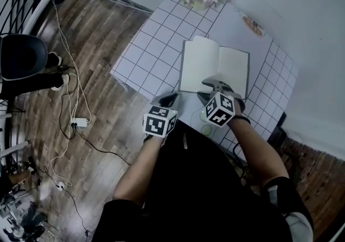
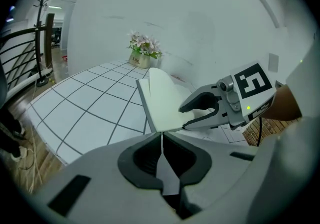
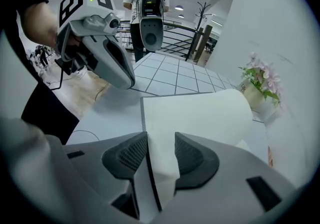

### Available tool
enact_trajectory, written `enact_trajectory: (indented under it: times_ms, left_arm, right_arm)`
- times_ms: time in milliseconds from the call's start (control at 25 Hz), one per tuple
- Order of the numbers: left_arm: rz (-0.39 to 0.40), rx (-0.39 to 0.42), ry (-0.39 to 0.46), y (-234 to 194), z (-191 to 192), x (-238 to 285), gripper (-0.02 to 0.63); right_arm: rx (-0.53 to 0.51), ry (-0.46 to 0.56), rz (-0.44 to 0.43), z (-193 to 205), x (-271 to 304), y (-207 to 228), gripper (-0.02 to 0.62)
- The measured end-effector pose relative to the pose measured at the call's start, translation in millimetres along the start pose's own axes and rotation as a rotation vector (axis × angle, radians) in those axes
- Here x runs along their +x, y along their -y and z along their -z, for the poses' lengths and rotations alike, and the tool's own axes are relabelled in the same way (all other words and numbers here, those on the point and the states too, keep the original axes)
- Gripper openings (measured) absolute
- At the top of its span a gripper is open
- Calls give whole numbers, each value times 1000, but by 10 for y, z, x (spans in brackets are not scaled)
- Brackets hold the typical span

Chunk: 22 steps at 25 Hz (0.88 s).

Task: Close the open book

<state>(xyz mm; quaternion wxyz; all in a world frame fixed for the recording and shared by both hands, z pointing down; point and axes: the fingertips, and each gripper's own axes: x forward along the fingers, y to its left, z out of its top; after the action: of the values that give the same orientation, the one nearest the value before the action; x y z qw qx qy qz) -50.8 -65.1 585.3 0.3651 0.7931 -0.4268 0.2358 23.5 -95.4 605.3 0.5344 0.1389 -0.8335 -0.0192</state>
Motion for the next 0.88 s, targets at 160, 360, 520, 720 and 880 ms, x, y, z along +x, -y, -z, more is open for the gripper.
enact_trajectory:
  times_ms: [160, 360, 520, 720, 880]
  left_arm:
    - [3, -28, -3, -30, 71, 38, 15]
    - [26, -17, -10, 30, 39, 100, 15]
    - [52, 21, -28, 94, -41, 200, 15]
    - [73, 61, -53, 171, -110, 298, 15]
    - [91, 82, -65, 233, -139, 380, 15]
  right_arm:
    - [20, 9, 5, 2, -32, 41, 193]
    - [30, 24, 37, -15, -83, 46, 199]
    - [54, 42, 72, 11, -177, 109, 201]
    - [57, 4, 171, 220, -237, 336, 150]
    - [135, -7, 228, 369, -310, 459, 155]
